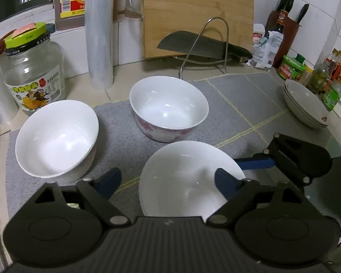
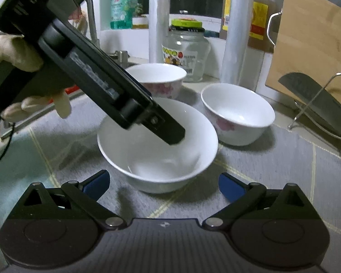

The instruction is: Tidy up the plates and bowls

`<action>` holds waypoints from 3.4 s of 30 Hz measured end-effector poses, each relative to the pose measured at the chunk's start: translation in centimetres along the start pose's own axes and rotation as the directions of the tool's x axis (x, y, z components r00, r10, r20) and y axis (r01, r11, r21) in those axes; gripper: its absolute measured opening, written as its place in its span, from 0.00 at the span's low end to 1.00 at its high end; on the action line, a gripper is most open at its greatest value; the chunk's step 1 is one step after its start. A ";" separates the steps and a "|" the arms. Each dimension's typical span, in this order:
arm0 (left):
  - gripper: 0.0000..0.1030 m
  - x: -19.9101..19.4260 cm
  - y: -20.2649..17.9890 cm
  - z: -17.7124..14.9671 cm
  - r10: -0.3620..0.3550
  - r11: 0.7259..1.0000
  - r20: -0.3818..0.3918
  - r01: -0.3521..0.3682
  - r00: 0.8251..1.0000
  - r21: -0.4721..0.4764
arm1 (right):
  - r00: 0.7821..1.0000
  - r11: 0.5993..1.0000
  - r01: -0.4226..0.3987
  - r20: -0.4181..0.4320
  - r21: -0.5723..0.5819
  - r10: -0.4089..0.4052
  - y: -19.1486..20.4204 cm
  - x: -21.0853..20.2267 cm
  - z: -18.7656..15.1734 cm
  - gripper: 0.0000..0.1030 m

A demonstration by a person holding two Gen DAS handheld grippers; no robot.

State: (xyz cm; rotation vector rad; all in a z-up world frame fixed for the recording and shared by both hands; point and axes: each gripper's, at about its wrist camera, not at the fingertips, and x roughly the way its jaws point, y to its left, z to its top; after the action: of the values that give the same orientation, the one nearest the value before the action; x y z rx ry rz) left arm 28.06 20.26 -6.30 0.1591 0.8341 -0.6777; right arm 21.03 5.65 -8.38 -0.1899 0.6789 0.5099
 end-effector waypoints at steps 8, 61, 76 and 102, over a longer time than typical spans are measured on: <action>0.65 0.5 -0.3 0.1 -0.043 0.999 -0.020 0.043 0.999 0.003 | 0.999 0.999 -0.040 0.015 0.018 0.040 -0.4 -0.2 0.5 0.86; 0.63 2.6 -11.3 2.4 -0.197 0.972 -0.023 0.198 0.980 0.128 | 0.994 0.992 0.105 -0.029 0.068 -0.103 -4.5 -9.6 -3.9 0.86; 0.64 5.8 -14.5 3.7 -0.254 0.954 -0.049 0.259 0.966 0.153 | 0.985 0.981 0.166 -0.063 0.104 -0.160 -7.4 -11.0 -6.3 0.86; 0.93 5.4 -13.9 2.9 -0.238 0.960 0.051 0.227 0.970 0.166 | 0.985 0.978 0.169 -0.059 0.123 -0.163 -8.3 -10.5 -6.8 1.00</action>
State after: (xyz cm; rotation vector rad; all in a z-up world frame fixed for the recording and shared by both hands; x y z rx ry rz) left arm 23.90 5.64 -6.53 0.1814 0.7372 -0.9679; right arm 14.51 -7.78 -6.78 -0.1372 0.7344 0.3011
